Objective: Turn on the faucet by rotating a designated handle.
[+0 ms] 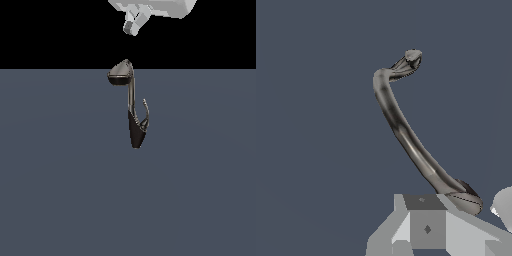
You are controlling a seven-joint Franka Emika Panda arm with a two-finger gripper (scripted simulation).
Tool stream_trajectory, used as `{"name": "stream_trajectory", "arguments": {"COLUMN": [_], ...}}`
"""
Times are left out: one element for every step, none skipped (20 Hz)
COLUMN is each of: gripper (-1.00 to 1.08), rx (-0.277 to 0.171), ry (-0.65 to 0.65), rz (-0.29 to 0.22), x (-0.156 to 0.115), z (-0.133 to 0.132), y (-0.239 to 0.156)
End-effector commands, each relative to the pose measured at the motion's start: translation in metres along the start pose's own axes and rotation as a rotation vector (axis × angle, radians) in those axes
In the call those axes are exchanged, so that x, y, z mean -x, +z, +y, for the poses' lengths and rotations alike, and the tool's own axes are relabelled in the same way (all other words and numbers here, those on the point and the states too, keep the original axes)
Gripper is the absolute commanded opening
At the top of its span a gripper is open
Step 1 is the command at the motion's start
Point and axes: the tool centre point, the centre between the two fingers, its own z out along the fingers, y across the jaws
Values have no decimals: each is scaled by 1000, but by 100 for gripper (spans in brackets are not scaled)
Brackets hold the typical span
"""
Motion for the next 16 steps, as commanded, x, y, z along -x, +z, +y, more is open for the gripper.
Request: {"name": "stream_trajectory", "arguments": {"gripper": [-100, -100, -100, -100, -100, -100, -100, -100, -100, -100, -100, -100, -100, -100, -100, -100], "rx": [-36, -50, -64, -77, -91, -104, -116, -129, -141, -154, -166, -178, -189, -200, -210, -219], "ry": [86, 120, 155, 190, 225, 260, 296, 332, 368, 404, 441, 477, 514, 549, 582, 614], "rz": [-24, -34, -44, -53, -63, -73, -83, -93, -102, -112, -122, -132, -142, -151, -160, -168], "x": [-20, -28, -36, -44, -53, -61, -69, -78, -86, -95, -103, -112, -120, -129, -136, -143], "z": [-6, -8, -9, -11, -12, -13, -14, -15, -15, -15, -15, -15, -15, -14, -13, -12], "y": [10, 15, 19, 23, 28, 33, 38, 43, 48, 53, 58, 63, 69, 74, 79, 84]}}
